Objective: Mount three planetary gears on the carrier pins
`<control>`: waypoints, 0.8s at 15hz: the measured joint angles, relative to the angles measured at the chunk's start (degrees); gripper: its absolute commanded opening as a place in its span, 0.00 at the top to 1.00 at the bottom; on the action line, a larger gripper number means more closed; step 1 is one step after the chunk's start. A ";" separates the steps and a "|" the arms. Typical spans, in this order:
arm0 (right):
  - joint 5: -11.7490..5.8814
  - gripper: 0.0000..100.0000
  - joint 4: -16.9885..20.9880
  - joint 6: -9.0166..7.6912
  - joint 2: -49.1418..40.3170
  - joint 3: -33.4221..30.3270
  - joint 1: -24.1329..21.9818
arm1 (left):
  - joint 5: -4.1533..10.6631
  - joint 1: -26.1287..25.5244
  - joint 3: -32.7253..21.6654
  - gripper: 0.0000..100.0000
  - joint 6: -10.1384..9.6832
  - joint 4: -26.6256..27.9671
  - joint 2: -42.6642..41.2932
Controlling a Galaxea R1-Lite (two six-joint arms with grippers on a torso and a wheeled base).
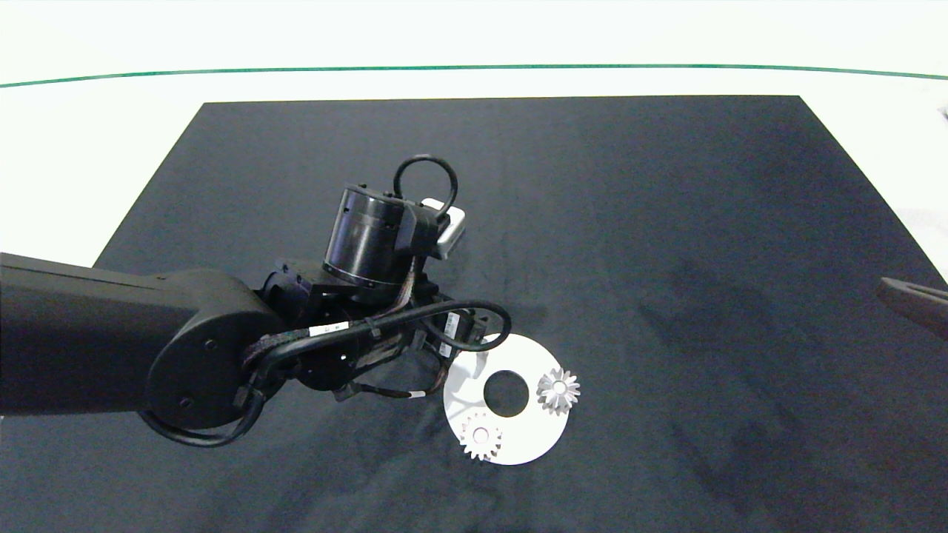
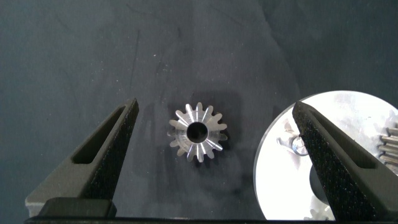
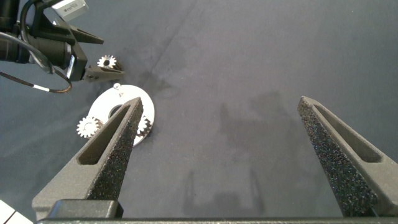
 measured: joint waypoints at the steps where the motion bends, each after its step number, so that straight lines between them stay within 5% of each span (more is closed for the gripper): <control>1: 0.00 0.00 -0.01 0.01 -0.05 -0.02 0.00 | 0.00 0.02 0.09 0.00 0.00 0.00 0.02; 4: 0.00 0.00 -0.04 0.00 -0.09 -0.02 0.00 | 0.32 0.00 0.49 0.00 -0.06 -0.05 0.11; 7: 0.00 0.00 -0.01 0.00 -0.11 -0.02 0.00 | 2.54 0.07 0.99 0.00 -0.11 -0.13 0.66; 12: 0.00 0.00 -0.04 0.00 -0.27 -0.02 0.00 | 2.68 0.46 0.94 0.00 0.00 -0.24 0.96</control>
